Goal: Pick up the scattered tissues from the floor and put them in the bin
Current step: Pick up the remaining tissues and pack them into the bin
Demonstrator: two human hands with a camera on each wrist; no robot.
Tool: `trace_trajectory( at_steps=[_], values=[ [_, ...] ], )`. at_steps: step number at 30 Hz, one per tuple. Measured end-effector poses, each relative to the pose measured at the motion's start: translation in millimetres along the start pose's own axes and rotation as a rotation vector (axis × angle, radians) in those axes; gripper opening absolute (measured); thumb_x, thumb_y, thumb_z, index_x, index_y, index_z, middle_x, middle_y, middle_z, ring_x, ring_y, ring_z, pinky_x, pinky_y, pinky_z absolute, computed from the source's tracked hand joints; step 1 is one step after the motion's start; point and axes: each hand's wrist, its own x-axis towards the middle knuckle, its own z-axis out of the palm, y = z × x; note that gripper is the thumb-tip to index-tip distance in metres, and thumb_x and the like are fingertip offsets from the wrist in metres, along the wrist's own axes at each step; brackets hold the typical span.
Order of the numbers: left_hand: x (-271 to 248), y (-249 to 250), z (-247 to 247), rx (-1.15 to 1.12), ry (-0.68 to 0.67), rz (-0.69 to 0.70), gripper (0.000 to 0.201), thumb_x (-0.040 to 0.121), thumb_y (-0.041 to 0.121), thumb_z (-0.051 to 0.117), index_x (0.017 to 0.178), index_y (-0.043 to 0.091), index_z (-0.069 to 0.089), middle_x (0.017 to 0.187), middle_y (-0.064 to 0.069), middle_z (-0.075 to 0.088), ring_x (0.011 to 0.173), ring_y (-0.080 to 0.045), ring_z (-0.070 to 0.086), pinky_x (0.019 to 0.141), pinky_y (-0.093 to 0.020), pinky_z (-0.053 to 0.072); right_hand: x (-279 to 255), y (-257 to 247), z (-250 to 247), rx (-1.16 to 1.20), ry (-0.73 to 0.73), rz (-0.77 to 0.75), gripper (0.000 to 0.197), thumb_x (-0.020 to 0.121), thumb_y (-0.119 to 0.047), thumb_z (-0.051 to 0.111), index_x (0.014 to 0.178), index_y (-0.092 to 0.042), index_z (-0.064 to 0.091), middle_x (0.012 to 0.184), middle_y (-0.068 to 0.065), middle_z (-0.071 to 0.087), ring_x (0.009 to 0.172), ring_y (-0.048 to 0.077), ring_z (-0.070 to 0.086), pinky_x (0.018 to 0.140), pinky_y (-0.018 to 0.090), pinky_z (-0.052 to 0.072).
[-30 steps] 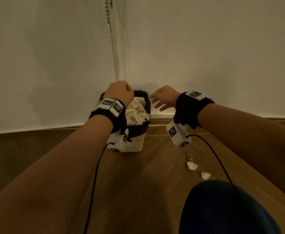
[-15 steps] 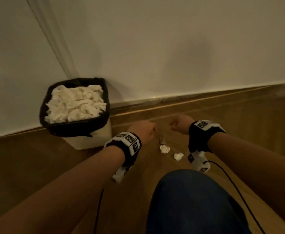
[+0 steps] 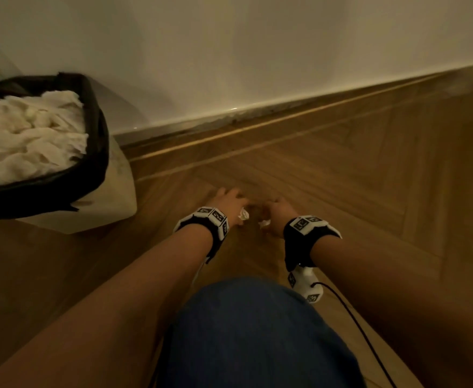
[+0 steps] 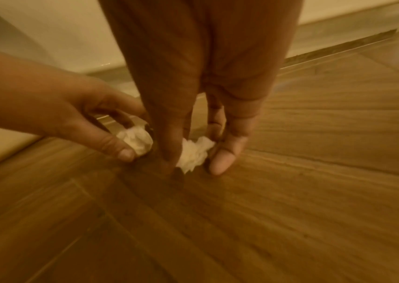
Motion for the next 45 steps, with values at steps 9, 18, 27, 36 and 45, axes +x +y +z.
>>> trace_trajectory(
  at_steps=[9,18,27,36,45],
  values=[
    [-8,3,-12,0.035,-0.096,-0.177,0.033,0.098,0.019,0.046,0.124,0.002,0.056,0.130,-0.018,0.051,0.116,-0.031,0.053,0.094,-0.034,0.043,-5,-13,-11,-0.098,-0.021,0.035,0.032,0.095,-0.026,0.054,0.110,0.001,0.064,0.113,0.015,0.065,0.106,0.027,0.060,0.078,0.028,0.043],
    [-75,-14,-71,0.054,0.071,-0.161,0.033,0.097,0.013,0.047,0.128,0.005,0.054,0.133,-0.013,0.052,0.122,-0.026,0.050,0.103,-0.032,0.040,-33,-67,-58,-0.072,0.082,-0.040,0.027,0.094,-0.020,0.055,0.106,0.001,0.068,0.107,0.015,0.069,0.100,0.026,0.066,0.090,0.033,0.051],
    [-168,-35,-154,-0.058,0.292,-0.220,0.029,0.094,0.014,0.050,0.119,0.013,0.063,0.121,-0.011,0.061,0.109,-0.027,0.058,0.090,-0.034,0.045,-102,-161,-140,-0.169,0.344,-0.207,0.031,0.093,-0.025,0.055,0.098,0.001,0.071,0.100,0.016,0.070,0.098,0.027,0.064,0.087,0.032,0.049],
    [-269,-63,-202,-0.012,0.606,-0.243,0.035,0.089,0.003,0.050,0.118,0.017,0.064,0.119,-0.008,0.063,0.109,-0.027,0.058,0.091,-0.035,0.046,-165,-252,-175,-0.078,0.464,-0.392,0.030,0.093,-0.022,0.057,0.093,0.004,0.072,0.097,0.016,0.072,0.072,0.018,0.060,0.077,0.029,0.051],
    [-335,-133,-205,-0.003,0.667,-0.430,0.025,0.090,0.022,0.051,0.101,0.012,0.071,0.101,-0.011,0.068,0.091,-0.028,0.063,0.073,-0.031,0.046,-169,-333,-164,-0.032,0.443,-0.482,0.024,0.089,-0.017,0.062,0.099,0.002,0.072,0.103,0.017,0.071,0.096,0.028,0.067,0.088,0.034,0.054]
  ],
)
